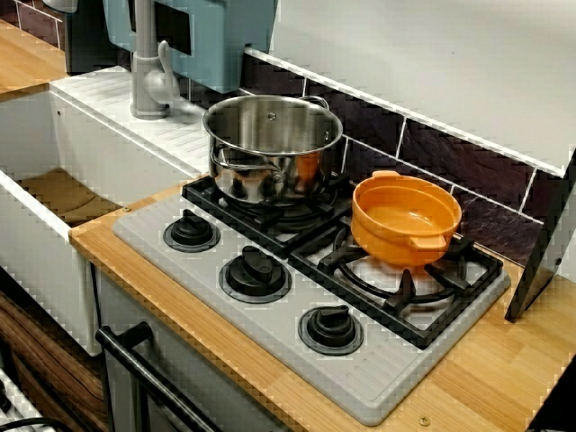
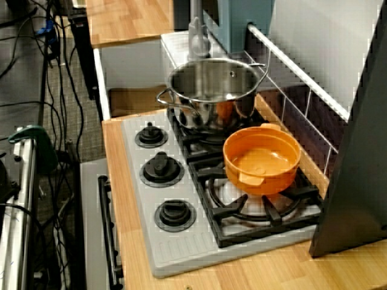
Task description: Lift pot from stove
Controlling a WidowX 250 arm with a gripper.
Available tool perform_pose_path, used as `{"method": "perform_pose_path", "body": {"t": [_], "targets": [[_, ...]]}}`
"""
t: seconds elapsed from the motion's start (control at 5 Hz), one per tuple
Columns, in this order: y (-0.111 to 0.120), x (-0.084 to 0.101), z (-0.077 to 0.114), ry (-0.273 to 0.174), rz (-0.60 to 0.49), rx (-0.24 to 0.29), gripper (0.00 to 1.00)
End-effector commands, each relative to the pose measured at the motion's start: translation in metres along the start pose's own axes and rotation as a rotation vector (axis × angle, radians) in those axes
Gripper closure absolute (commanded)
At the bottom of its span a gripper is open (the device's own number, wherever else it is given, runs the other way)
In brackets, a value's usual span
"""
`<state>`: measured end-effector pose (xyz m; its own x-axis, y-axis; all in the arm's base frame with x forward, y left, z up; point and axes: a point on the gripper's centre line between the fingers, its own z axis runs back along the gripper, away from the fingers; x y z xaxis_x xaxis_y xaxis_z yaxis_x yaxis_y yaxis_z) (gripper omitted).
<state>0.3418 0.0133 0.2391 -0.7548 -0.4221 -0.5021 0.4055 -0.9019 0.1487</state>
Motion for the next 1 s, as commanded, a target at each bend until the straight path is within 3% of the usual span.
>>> {"method": "perform_pose_path", "body": {"t": [0.0, 0.6, 0.8], "targets": [[0.000, 0.000, 0.000, 0.000, 0.000, 0.000, 0.00], [0.076, 0.023, -0.015, -0.076, -0.220, 0.092, 0.00], [0.097, 0.039, -0.015, -0.088, -0.323, 0.115, 0.00]]}}
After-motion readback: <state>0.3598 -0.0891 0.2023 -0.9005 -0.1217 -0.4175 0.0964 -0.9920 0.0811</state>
